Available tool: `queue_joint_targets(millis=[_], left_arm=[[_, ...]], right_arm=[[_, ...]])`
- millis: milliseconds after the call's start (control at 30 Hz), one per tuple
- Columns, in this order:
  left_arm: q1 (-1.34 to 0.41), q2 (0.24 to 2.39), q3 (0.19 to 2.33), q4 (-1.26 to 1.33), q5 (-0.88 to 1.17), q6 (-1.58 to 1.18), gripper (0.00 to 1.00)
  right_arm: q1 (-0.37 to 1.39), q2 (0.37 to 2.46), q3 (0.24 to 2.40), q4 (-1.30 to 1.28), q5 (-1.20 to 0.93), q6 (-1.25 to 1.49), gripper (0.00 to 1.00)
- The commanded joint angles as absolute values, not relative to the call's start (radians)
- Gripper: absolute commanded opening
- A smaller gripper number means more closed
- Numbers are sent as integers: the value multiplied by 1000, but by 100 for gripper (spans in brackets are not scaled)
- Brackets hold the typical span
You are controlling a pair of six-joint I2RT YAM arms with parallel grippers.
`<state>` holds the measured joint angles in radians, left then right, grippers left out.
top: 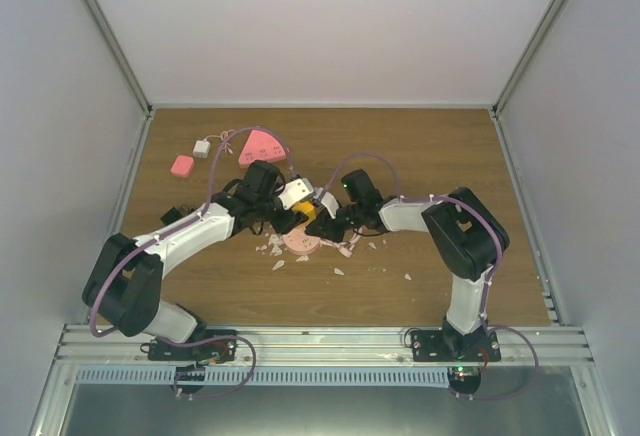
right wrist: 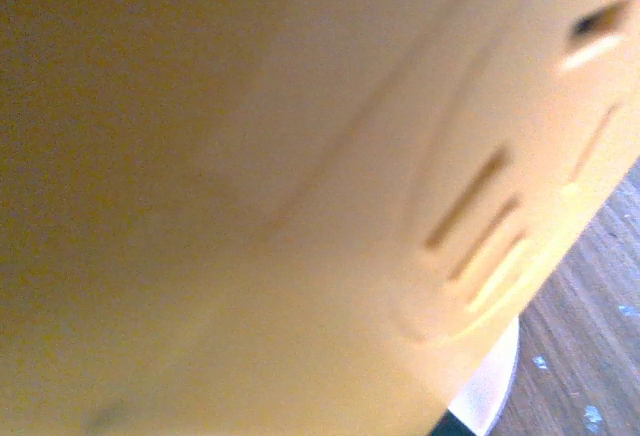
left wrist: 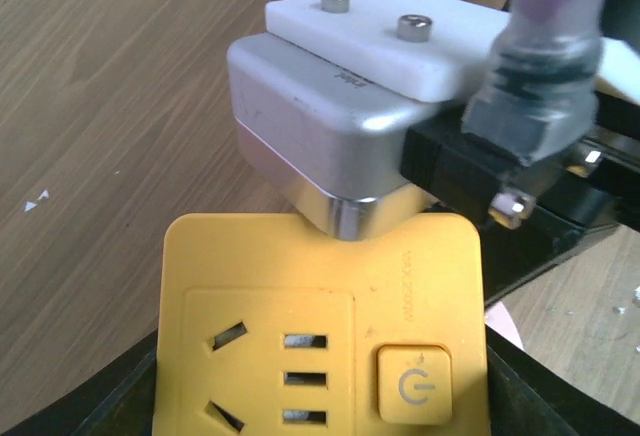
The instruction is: Pull the plug off the socket
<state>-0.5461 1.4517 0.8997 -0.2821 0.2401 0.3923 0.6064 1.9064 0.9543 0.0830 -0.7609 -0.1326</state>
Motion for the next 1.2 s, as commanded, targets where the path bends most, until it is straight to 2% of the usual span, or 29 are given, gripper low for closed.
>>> queue_joint_targets(millis=[0, 500, 833, 1167], left_arm=[[-546, 1427, 950, -226, 435, 383, 0], [-235, 1422, 982, -333, 664, 369, 0], [-24, 1589, 1043, -386, 835, 304, 0], [88, 1757, 1078, -394, 955, 262, 1]], right_arm=[[594, 1955, 922, -17, -578, -126, 14], [581, 1785, 901, 27, -644, -149, 15], [579, 1720, 890, 29, -664, -178, 16], [578, 1690, 870, 33, -676, -213, 19]])
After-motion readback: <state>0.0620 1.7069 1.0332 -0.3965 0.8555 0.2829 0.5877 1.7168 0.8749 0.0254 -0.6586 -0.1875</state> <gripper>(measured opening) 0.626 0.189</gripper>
